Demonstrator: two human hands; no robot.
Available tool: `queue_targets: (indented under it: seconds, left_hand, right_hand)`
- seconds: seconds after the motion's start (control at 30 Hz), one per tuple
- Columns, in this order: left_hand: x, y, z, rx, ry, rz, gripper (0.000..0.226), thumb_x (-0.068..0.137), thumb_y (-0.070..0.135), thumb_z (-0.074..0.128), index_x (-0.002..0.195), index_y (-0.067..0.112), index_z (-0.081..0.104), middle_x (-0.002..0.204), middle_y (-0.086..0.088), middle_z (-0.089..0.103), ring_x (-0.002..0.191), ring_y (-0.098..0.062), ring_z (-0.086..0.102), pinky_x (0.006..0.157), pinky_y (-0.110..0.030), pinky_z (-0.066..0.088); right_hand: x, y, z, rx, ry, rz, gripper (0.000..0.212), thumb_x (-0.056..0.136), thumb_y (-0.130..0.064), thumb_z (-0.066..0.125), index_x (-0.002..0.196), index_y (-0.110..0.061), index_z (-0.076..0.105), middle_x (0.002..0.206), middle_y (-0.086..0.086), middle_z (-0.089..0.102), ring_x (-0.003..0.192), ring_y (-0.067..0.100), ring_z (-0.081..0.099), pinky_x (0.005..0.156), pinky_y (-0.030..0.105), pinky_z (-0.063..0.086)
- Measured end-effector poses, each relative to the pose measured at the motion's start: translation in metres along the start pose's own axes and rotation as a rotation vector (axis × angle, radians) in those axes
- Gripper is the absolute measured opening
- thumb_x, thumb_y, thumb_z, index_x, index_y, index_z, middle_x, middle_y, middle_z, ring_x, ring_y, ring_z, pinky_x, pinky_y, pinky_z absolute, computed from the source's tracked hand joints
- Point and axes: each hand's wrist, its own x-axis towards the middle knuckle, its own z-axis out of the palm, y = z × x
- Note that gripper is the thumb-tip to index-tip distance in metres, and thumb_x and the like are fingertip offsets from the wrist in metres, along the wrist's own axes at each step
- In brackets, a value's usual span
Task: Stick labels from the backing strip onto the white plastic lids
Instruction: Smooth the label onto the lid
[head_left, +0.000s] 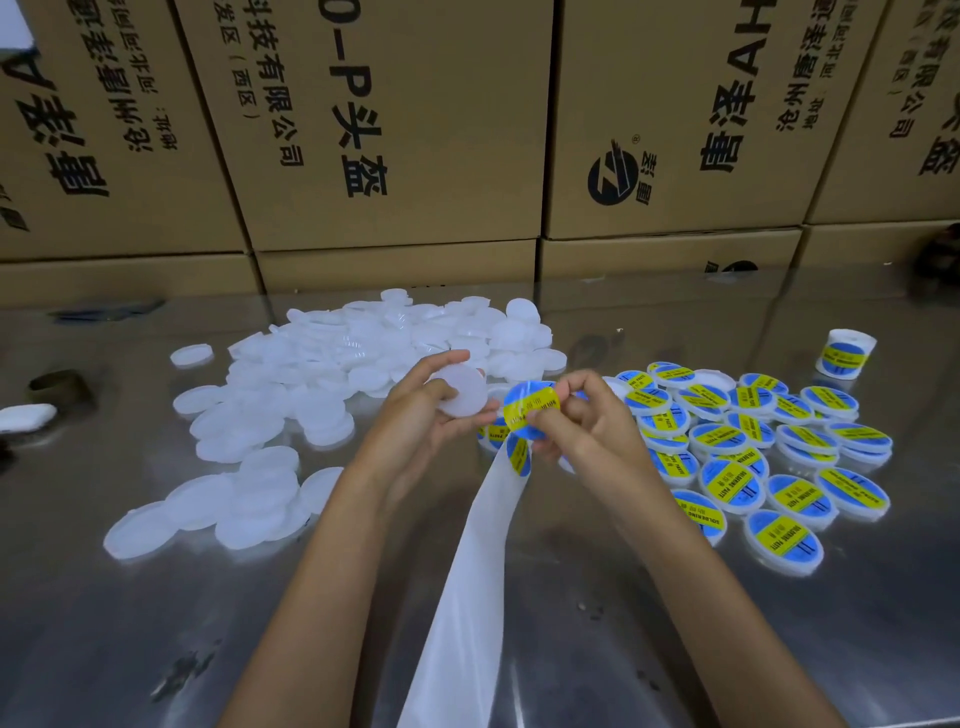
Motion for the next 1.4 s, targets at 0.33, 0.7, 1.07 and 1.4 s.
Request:
queue_targets:
  seconds: [0.33, 0.7, 1.07, 1.4]
  left_hand:
    - [-0.006, -0.002, 0.017, -0.274, -0.164, -0.052, 0.046, 0.085, 0.020, 0.056, 0.129, 0.007, 0.062, 0.130, -0.017, 0.066, 0.125, -0.037, 0.060, 0.100, -0.044, 0.054]
    - [-0.007, -0.004, 0.023, -0.196, -0.203, -0.028, 0.037, 0.102, 0.015, 0.038, 0.128, 0.011, 0.063, 0.136, -0.008, 0.064, 0.120, -0.030, 0.065, 0.105, -0.045, 0.050]
    - [-0.006, -0.004, 0.024, -0.166, -0.209, -0.029, 0.040, 0.100, 0.008, 0.035, 0.126, 0.014, 0.064, 0.137, -0.006, 0.064, 0.118, -0.029, 0.066, 0.104, -0.045, 0.050]
    - [-0.007, -0.004, 0.026, -0.087, -0.179, 0.009, 0.042, 0.098, 0.002, 0.038, 0.126, 0.014, 0.066, 0.133, -0.005, 0.066, 0.119, -0.031, 0.066, 0.104, -0.046, 0.051]
  right_hand:
    - [0.033, 0.017, 0.028, 0.037, 0.076, -0.071, 0.029, 0.083, -0.009, 0.077, 0.086, -0.016, 0.049, 0.064, -0.008, 0.067, 0.060, 0.006, 0.060, 0.058, 0.020, 0.047]
    - [0.032, 0.025, 0.028, -0.048, 0.129, -0.083, 0.031, 0.081, -0.009, 0.079, 0.083, -0.020, 0.050, 0.075, 0.007, 0.068, 0.066, 0.014, 0.061, 0.066, 0.032, 0.052]
    - [0.034, 0.027, 0.027, -0.032, 0.137, -0.071, 0.031, 0.081, -0.010, 0.079, 0.083, -0.019, 0.050, 0.067, 0.000, 0.065, 0.061, 0.012, 0.059, 0.060, 0.026, 0.053]
    - [0.037, 0.030, 0.025, -0.021, 0.120, -0.070, 0.032, 0.081, -0.010, 0.079, 0.084, -0.017, 0.048, 0.065, -0.004, 0.067, 0.059, 0.009, 0.060, 0.058, 0.022, 0.051]
